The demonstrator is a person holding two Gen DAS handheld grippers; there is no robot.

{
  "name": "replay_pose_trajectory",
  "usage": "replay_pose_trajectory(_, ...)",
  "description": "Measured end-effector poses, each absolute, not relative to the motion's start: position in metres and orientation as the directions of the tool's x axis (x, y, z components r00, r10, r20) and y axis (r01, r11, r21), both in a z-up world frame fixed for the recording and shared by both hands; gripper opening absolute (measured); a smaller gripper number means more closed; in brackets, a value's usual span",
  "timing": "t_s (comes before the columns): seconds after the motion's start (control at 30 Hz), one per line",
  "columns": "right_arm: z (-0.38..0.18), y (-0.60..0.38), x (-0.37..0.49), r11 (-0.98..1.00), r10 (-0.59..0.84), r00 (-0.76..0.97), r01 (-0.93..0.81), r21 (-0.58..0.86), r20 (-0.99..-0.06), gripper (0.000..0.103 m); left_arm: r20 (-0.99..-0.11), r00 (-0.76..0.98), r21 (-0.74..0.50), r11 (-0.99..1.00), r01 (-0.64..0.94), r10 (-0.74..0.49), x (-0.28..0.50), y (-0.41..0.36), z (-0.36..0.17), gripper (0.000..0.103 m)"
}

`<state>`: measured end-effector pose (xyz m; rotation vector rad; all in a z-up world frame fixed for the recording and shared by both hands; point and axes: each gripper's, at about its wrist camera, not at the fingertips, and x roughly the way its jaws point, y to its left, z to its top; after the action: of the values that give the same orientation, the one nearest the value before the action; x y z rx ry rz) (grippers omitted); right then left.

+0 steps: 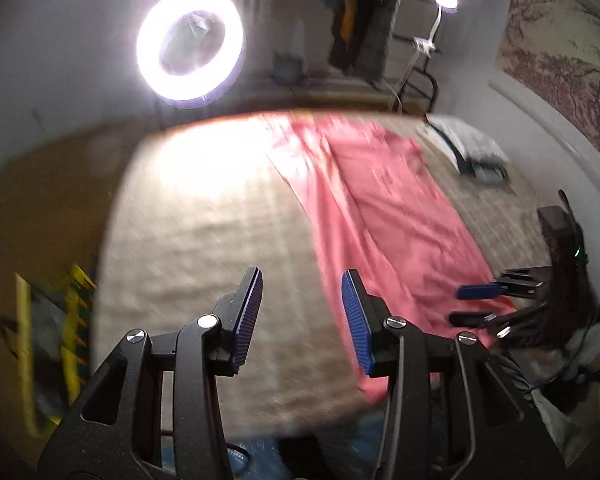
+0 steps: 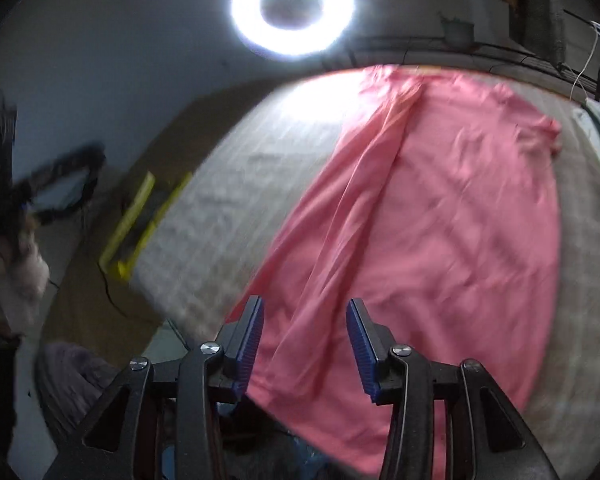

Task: Fold small clothes

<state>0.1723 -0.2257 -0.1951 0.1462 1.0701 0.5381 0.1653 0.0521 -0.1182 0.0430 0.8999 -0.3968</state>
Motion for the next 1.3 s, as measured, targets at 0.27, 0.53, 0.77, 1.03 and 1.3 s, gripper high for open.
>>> replay_pose_trajectory(0.27, -0.244, -0.191, 0.154, 0.915, 0.318, 0.341, -0.355, 0.192, -0.885, 0.056, -0.862, 0.292, -0.37, 0.907, 0.199, -0.415, 0.142, 0.028, -0.238, 0.041)
replay_pose_trajectory(0.53, -0.254, -0.185, 0.145, 0.922, 0.263, 0.332, -0.364, 0.134, -0.906, 0.054, -0.86, 0.233, -0.425, 0.89, 0.164, -0.454, 0.141, 0.013, -0.266, 0.009)
replay_pose_trajectory(0.77, -0.254, -0.189, 0.155, 0.884, 0.431, 0.278, -0.319, 0.341, -0.858, 0.001, -0.828, 0.363, -0.391, 0.904, 0.17, -0.427, 0.134, 0.033, -0.233, 0.0)
replay_pose_trajectory(1.03, -0.267, -0.242, 0.146, 0.732, 0.677, 0.25, -0.133, 0.668, -0.693, 0.006, -0.876, 0.352, -0.277, 0.941, 0.194, -0.33, 0.121, 0.041, -0.248, 0.0)
replay_pose_trajectory(1.3, -0.248, -0.236, 0.131, 0.899, 0.434, 0.343, -0.23, 0.374, -0.833, 0.04, -0.828, 0.403, -0.313, 0.918, 0.245, -0.39, 0.127, 0.02, -0.231, 0.0)
